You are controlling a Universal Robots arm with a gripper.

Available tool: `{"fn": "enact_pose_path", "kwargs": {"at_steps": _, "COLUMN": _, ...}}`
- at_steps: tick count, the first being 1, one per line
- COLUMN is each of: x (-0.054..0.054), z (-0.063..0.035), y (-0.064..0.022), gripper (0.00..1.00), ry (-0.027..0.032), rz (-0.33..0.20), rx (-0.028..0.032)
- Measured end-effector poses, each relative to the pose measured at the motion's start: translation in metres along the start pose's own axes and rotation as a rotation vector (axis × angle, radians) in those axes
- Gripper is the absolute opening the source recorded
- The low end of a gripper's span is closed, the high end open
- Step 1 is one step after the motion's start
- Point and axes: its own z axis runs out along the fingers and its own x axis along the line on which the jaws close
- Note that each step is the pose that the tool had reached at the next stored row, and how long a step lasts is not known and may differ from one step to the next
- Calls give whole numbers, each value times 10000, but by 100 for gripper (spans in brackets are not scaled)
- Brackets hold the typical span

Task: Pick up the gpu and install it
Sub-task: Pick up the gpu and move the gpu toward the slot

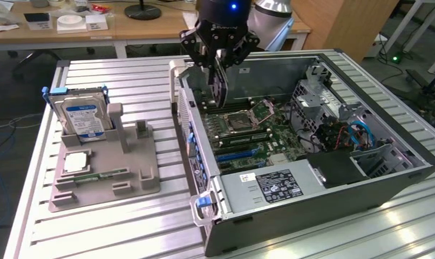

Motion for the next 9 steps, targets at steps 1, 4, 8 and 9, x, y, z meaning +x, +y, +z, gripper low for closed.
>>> {"fn": "enact_pose_path", "kwargs": {"at_steps": 1, "x": -15, "z": 0, "y": 1, "gripper": 27, "ry": 0, "rz": 0, "rx": 0}}
{"fn": "enact_pose_path", "kwargs": {"at_steps": 4, "x": -62, "z": 1, "y": 3, "gripper": 27, "ry": 0, "rz": 0, "rx": -1}}
{"fn": "enact_pose_path", "kwargs": {"at_steps": 8, "x": -126, "z": 0, "y": 6, "gripper": 27, "ry": 0, "rz": 1, "rx": 0}}
{"fn": "enact_pose_path", "kwargs": {"at_steps": 9, "x": -142, "z": 0, "y": 7, "gripper": 27, "ry": 0, "rz": 0, "rx": 0}}
